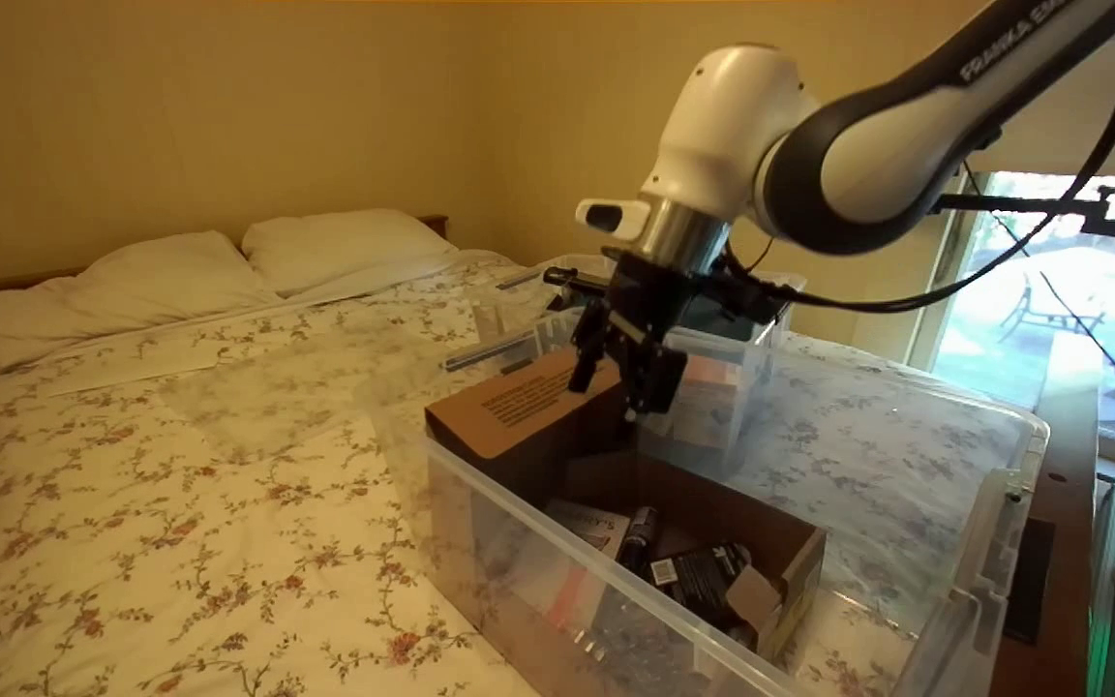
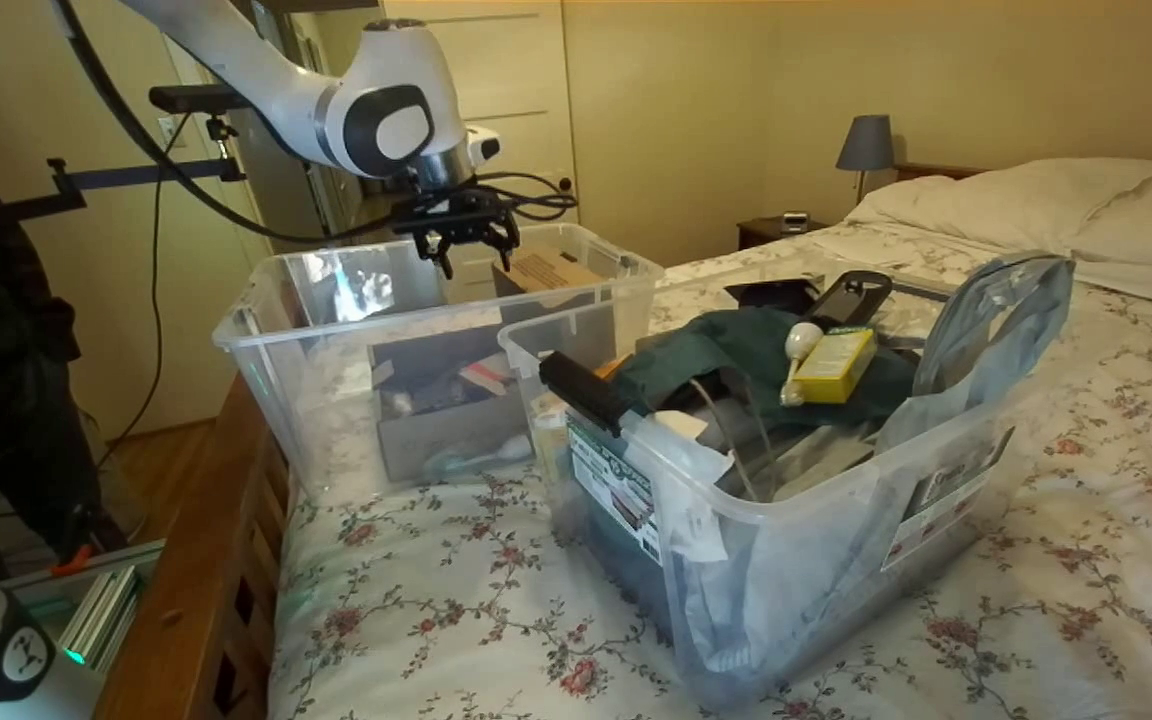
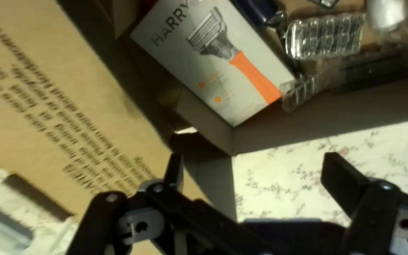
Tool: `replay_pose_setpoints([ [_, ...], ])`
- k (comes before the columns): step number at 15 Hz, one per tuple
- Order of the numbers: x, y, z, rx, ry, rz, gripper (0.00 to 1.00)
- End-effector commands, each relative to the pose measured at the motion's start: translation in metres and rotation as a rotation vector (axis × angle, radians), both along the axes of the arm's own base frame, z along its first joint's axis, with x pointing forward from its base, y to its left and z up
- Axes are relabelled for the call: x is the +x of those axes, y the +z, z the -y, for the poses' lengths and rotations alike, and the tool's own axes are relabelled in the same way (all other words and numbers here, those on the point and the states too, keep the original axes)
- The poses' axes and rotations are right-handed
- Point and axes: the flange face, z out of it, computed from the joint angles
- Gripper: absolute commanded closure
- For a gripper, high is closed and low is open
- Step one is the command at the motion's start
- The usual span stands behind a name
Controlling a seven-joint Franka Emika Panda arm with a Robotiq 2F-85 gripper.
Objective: Shift two black objects to the storage crate on the left
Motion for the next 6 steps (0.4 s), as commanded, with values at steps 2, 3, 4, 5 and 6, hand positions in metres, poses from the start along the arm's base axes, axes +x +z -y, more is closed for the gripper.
replay_pose_setpoints([
  [2,0.022,0.096,0.072,0.107,-0.225,0.104,0.0],
  [3,0.032,0.114,0.091,0.131,-0.274,0.124,0.0],
  [4,0.041,0.133,0.113,0.161,-0.326,0.144,0.0],
  [5,0.047,0.149,0.133,0.196,-0.377,0.165,0.0],
  [6,0.047,0.126,0.104,0.148,-0.305,0.149,0.0],
])
